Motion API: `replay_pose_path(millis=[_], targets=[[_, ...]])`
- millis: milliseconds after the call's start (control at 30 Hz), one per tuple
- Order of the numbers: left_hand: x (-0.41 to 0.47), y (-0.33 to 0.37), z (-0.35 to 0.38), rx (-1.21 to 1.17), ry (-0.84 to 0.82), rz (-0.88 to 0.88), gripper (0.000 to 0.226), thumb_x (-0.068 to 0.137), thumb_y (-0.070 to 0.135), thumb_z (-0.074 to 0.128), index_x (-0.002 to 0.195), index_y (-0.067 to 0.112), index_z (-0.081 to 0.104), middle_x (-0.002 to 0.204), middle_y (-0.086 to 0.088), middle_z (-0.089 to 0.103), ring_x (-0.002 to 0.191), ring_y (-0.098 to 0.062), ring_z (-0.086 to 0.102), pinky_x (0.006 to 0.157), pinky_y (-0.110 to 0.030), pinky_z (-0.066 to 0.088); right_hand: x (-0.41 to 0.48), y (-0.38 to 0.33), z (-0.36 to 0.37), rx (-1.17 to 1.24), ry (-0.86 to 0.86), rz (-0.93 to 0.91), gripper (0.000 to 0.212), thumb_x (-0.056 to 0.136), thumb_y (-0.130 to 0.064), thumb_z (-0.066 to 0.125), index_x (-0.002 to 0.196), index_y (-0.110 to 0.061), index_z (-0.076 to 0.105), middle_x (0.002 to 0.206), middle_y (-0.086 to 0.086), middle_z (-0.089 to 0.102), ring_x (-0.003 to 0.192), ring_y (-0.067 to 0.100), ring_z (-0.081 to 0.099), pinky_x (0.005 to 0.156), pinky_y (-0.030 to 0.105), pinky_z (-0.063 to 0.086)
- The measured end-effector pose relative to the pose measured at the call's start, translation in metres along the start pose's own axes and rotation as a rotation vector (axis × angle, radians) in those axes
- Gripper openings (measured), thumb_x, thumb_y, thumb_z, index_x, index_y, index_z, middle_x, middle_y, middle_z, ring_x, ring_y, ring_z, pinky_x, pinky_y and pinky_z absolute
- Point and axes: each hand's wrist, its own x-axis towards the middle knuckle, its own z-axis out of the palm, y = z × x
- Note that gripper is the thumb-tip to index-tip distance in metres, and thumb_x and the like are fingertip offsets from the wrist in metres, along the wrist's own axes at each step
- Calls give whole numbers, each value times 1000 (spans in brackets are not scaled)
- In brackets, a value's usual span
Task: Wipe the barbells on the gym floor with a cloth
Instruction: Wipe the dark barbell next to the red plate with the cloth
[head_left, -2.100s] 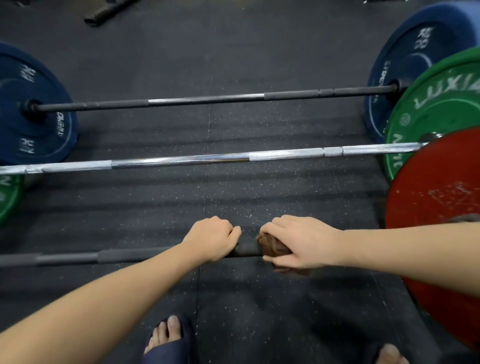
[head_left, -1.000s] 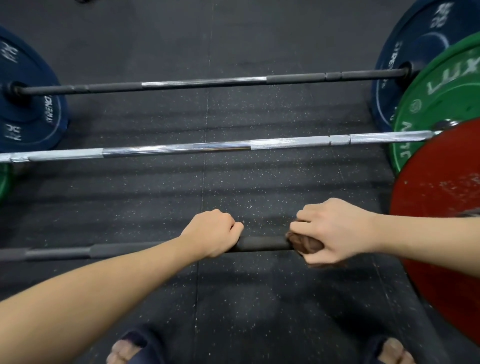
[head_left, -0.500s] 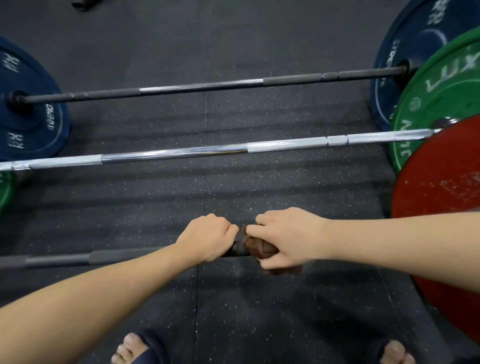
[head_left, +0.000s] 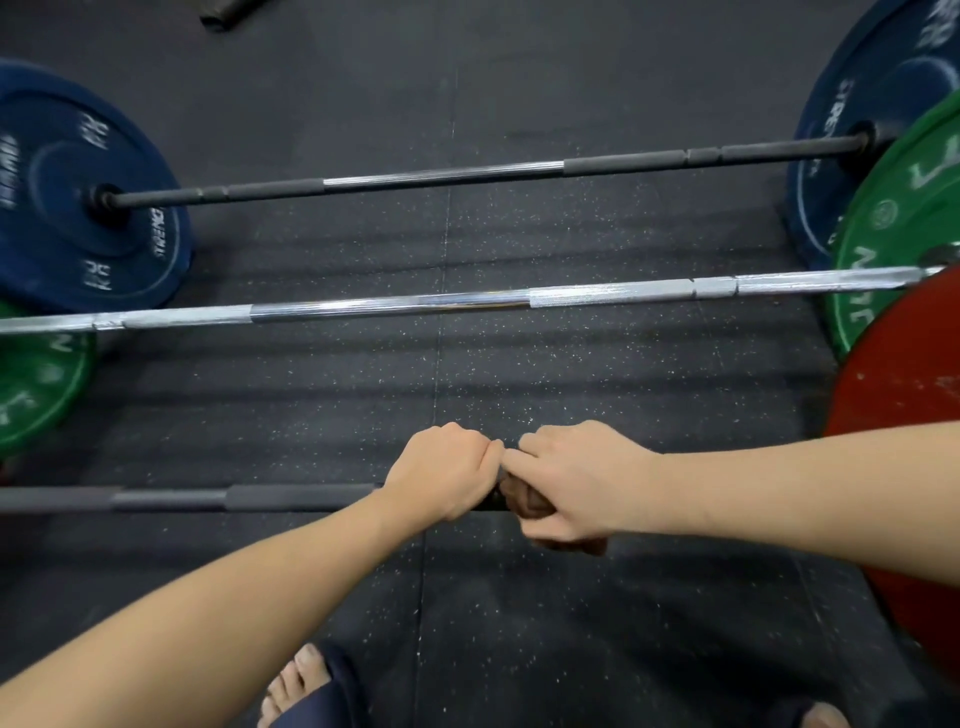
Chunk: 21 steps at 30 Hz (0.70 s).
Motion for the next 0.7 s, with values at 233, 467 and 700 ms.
replay_pose_path(millis=[233, 467, 700], targets=[[0, 2, -3, -69, -6, 0, 43, 110, 28, 30, 70, 19, 40, 92, -13, 68, 89, -41, 59, 83, -48, 51, -16, 8, -9, 75, -83, 39, 44, 78, -60, 49, 98, -21, 50, 81, -3, 55, 71, 23, 59, 47, 30, 39], [2, 1, 0, -99, 20, 12, 52, 111, 38, 27, 63, 19, 35, 64, -3, 46, 81, -40, 57, 79, -43, 49, -40, 18, -17, 57, -141, 99, 41, 81, -60, 51, 99, -23, 54, 85, -6, 54, 76, 20, 57, 51, 35, 49], [-15, -11, 3, -206, 133, -87, 59, 109, 49, 25, 62, 17, 41, 63, 2, 52, 68, -29, 52, 70, -38, 42, 0, -6, -4, -34, -88, 22, 44, 76, -60, 47, 88, -19, 53, 75, -2, 56, 63, 22, 59, 44, 27, 29]])
